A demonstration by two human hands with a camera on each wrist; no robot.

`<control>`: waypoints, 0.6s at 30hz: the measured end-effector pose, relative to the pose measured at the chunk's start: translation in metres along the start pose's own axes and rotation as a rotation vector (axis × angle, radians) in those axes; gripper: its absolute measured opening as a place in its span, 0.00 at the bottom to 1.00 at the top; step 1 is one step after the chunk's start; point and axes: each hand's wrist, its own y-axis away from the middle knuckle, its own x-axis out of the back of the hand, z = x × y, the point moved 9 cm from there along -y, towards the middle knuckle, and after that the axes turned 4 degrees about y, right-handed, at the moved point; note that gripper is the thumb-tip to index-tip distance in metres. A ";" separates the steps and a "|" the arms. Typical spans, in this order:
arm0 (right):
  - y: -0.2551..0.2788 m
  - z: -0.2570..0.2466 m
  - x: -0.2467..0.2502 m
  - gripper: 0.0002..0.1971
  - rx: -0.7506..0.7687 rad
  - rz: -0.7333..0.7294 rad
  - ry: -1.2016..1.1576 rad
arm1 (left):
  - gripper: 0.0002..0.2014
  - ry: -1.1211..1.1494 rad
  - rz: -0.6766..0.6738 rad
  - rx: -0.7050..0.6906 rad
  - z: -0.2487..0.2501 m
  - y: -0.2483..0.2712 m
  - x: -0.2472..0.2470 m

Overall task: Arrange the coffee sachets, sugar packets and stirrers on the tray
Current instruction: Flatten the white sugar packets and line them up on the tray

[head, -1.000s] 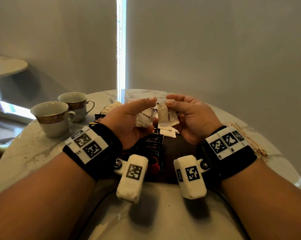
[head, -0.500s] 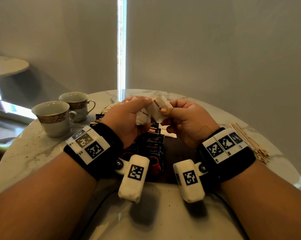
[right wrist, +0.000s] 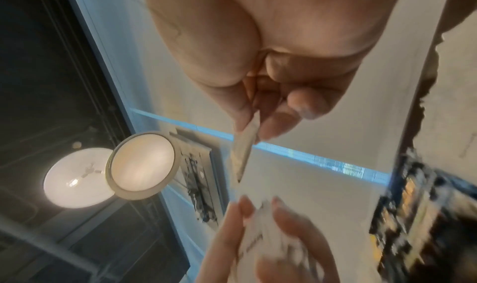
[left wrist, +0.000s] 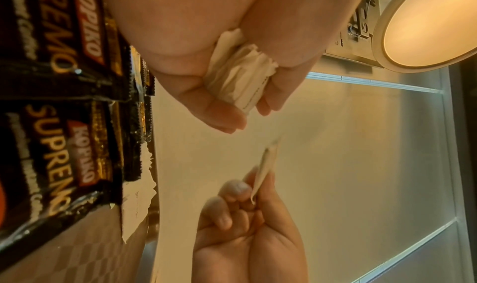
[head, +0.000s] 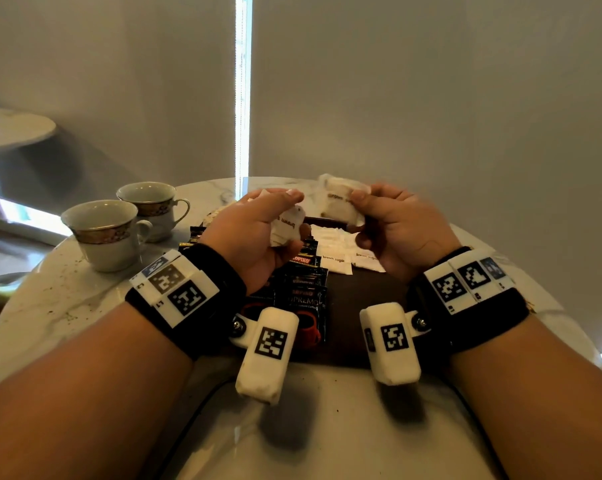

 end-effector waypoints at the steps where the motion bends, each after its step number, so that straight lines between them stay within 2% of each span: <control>1: -0.004 -0.002 0.013 0.03 0.004 0.054 -0.004 | 0.08 0.020 0.004 -0.001 0.001 0.000 0.001; 4: -0.016 0.007 0.063 0.06 -0.068 0.240 0.081 | 0.10 0.095 0.006 0.004 0.003 -0.001 0.002; 8: -0.026 0.056 0.111 0.06 -0.305 0.380 0.224 | 0.09 0.094 0.009 0.003 0.002 -0.001 0.003; 10: -0.030 0.082 0.121 0.09 -0.425 0.369 0.198 | 0.08 0.090 0.016 0.003 0.002 -0.001 0.003; 12: -0.030 0.099 0.122 0.11 -0.533 0.297 0.235 | 0.08 0.092 0.017 0.002 0.003 -0.001 0.003; 18: -0.025 0.105 0.121 0.11 -0.626 0.206 0.411 | 0.08 0.085 0.011 0.008 0.003 -0.001 0.002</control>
